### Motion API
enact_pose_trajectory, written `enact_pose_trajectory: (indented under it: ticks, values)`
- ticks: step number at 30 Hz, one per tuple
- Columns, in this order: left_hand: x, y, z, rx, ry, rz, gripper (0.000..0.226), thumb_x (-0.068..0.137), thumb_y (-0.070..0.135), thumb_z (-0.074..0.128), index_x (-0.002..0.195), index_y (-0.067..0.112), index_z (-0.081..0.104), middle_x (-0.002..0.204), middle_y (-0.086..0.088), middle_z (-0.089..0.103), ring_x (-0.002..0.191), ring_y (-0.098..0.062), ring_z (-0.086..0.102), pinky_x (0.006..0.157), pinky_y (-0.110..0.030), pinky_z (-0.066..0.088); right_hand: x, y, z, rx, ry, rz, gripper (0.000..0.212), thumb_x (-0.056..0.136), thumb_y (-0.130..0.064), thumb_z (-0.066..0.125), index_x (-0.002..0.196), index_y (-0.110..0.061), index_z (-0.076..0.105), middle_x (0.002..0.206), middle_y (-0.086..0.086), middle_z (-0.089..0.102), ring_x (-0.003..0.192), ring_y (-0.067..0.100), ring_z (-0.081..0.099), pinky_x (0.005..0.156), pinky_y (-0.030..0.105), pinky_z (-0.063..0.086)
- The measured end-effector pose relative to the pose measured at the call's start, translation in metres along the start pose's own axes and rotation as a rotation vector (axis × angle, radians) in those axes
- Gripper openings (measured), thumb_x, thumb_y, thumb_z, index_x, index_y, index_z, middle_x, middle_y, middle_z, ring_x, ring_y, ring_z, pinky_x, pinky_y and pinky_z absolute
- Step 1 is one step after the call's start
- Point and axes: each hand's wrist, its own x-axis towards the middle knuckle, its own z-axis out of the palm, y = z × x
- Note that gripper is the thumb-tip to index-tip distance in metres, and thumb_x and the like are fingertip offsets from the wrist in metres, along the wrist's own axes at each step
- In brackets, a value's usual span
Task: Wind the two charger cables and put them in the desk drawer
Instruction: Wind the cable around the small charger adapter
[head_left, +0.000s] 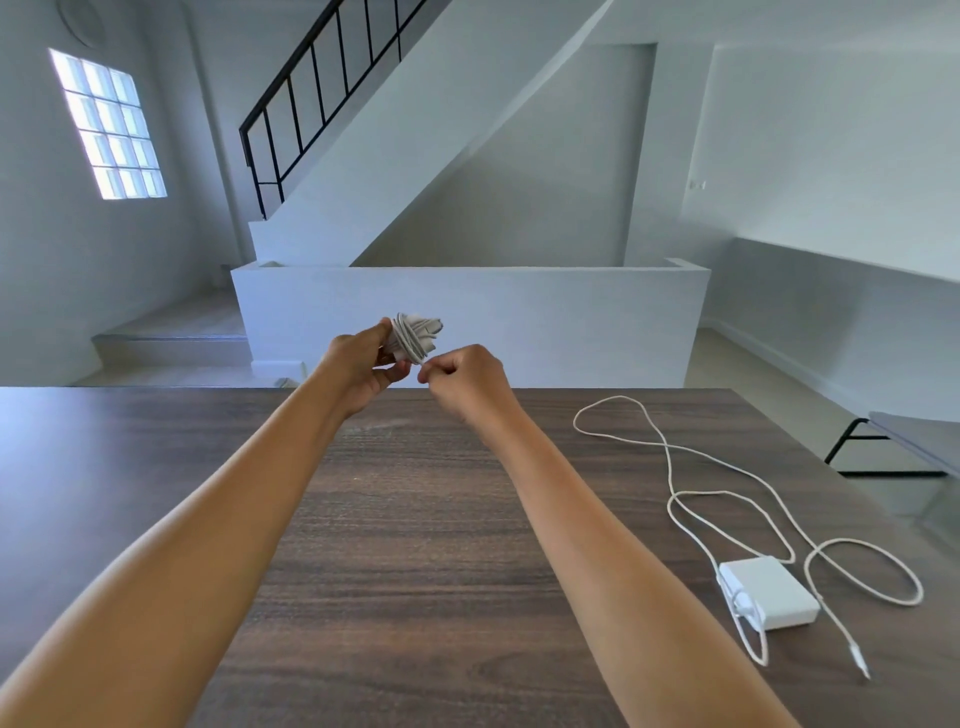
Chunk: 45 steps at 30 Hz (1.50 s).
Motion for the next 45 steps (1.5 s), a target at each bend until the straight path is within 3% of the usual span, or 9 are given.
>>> enact_pose_trajectory:
  ticks: [5,10,16,23,28,31,33,39,45]
  values:
    - [-0.002,0.003,-0.011,-0.068,-0.118,-0.067,0.022,0.099,0.019,0.045,0.099,0.001,0.058,0.082,-0.011,0.055,0.059,-0.017,0.049,0.043,-0.018,0.049,0.007,-0.001,0.006,-0.111,0.009,-0.041,0.026,0.091,-0.010,0.052,0.092,0.005,0.073,0.092,0.020,0.072,0.068,0.023,0.060,0.064,0.028,0.047]
    - [-0.006,0.001,-0.023,-0.077,-0.146,-0.152,0.020,0.099,0.017,0.042,0.106,0.002,0.052,0.074,-0.011,0.053,0.048,-0.015,0.049,0.038,-0.017,0.044,0.009,-0.005,0.008,-0.178,-0.011,-0.097,0.024,0.090,-0.010,0.052,0.093,-0.002,0.074,0.086,0.014,0.073,0.073,0.022,0.061,0.063,0.027,0.045]
    - [-0.007,0.003,-0.031,0.042,-0.240,-0.163,0.052,0.078,0.054,0.062,0.098,0.006,0.059,0.072,-0.005,0.059,0.050,-0.009,0.050,0.043,-0.013,0.047,0.011,-0.006,0.007,-0.213,-0.040,-0.120,0.024,0.092,-0.011,0.053,0.091,0.000,0.074,0.078,0.015,0.070,0.064,0.019,0.055,0.054,0.023,0.040]
    - [-0.006,0.007,-0.028,0.086,-0.232,-0.058,0.028,0.086,0.029,0.067,0.096,0.003,0.066,0.084,-0.011,0.065,0.063,-0.014,0.058,0.052,-0.018,0.054,0.012,-0.004,-0.001,-0.240,-0.059,-0.150,0.026,0.095,-0.016,0.053,0.096,0.001,0.073,0.068,0.008,0.063,0.053,0.011,0.046,0.050,0.020,0.034]
    - [-0.001,0.009,-0.031,0.125,-0.208,-0.008,0.036,0.090,0.031,0.062,0.101,-0.003,0.064,0.088,-0.014,0.061,0.066,-0.017,0.057,0.058,-0.020,0.056,0.007,-0.002,-0.015,-0.349,-0.122,-0.156,0.026,0.094,-0.009,0.051,0.107,-0.005,0.073,0.104,0.010,0.071,0.072,0.013,0.058,0.056,0.009,0.041]
    - [-0.001,0.010,-0.037,0.148,-0.225,-0.007,0.036,0.089,0.032,0.061,0.097,-0.002,0.065,0.091,-0.015,0.062,0.068,-0.019,0.061,0.058,-0.021,0.057,0.008,0.007,-0.021,-0.650,-0.019,-0.172,0.025,0.095,-0.020,0.053,0.110,-0.018,0.073,0.117,0.007,0.060,0.110,0.028,0.049,0.093,0.031,0.039]
    - [-0.004,0.010,-0.037,0.198,-0.270,-0.007,0.038,0.087,0.035,0.061,0.098,-0.001,0.066,0.095,-0.015,0.067,0.073,-0.021,0.068,0.060,-0.023,0.058,0.007,0.013,-0.021,-0.738,0.094,-0.185,0.025,0.095,-0.019,0.053,0.109,-0.021,0.073,0.116,0.007,0.054,0.114,0.031,0.043,0.091,0.034,0.037]
    - [-0.009,0.009,-0.035,0.373,-0.338,0.057,0.056,0.071,0.049,0.062,0.106,0.006,0.067,0.101,-0.010,0.069,0.077,-0.015,0.069,0.065,-0.019,0.056,0.001,0.024,-0.014,-0.342,0.217,-0.163,0.023,0.091,-0.006,0.052,0.098,-0.002,0.074,0.093,0.012,0.073,0.084,0.025,0.066,0.071,0.027,0.049]
    - [-0.015,0.007,-0.034,0.384,-0.448,0.114,0.051,0.075,0.034,0.062,0.113,-0.001,0.064,0.109,-0.013,0.069,0.099,-0.021,0.068,0.080,-0.024,0.057,0.002,0.026,-0.005,0.431,0.331,0.115,0.019,0.084,-0.006,0.060,0.070,0.006,0.066,0.064,0.025,0.060,0.057,0.021,0.051,0.062,0.028,0.048]
